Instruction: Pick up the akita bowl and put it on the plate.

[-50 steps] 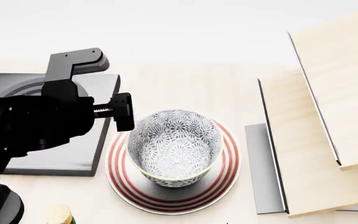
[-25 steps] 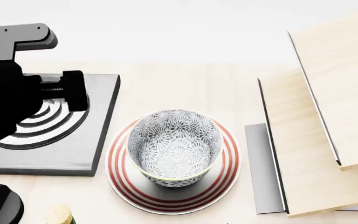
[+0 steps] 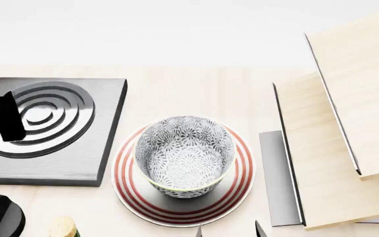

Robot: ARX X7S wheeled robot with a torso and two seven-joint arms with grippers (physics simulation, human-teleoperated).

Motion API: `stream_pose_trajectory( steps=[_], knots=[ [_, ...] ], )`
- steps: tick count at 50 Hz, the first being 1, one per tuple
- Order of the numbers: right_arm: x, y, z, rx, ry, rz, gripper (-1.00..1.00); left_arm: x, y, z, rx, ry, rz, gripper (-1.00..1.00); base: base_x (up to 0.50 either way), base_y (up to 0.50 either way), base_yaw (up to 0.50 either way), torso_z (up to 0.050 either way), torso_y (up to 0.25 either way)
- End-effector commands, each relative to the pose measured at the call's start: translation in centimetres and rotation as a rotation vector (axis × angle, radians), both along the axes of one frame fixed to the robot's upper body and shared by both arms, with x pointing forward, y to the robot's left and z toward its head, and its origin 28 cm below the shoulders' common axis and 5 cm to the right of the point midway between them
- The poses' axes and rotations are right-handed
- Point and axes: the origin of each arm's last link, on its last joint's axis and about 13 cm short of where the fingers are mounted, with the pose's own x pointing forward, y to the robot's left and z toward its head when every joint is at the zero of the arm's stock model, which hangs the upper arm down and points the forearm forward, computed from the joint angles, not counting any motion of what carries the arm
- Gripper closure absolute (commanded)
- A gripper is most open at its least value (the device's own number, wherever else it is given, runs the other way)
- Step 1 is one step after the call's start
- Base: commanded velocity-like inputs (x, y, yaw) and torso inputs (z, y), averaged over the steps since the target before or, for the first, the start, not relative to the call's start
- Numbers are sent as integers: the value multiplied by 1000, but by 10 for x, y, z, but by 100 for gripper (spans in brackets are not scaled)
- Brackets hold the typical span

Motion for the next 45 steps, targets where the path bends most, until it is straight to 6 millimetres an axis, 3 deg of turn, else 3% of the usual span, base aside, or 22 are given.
stream_pose_trajectory(
  steps=[1, 5, 11, 18, 25, 39, 45],
  knots=[
    [-14, -10, 37, -4, -121, -27, -100, -56, 4, -14, 90, -158, 61, -100, 0, 0, 0, 0, 0],
    [-23, -13, 52, -1, -176, -37, -100, -79, 2, -19, 132, -222, 76, -100, 0, 0, 0, 0, 0],
    [-37, -16, 74, -6, -255, -46, -100, -99, 0, -30, 131, -270, 72, -100, 0, 0, 0, 0, 0],
    [-56, -20, 95, -6, -343, -57, -100, -130, -5, -24, 148, -378, 74, -100, 0, 0, 0, 0, 0],
    [-65, -23, 102, -3, -382, -68, -100, -149, -8, -27, 194, -422, 75, -100, 0, 0, 0, 0, 0],
    [-56, -25, 95, -10, -350, -78, -100, -129, -5, -54, 158, -350, 58, -100, 0, 0, 0, 0, 0],
    [-47, -24, 82, -21, -306, -74, -100, -103, -6, -79, 135, -254, 35, -100, 0, 0, 0, 0, 0]
  ],
)
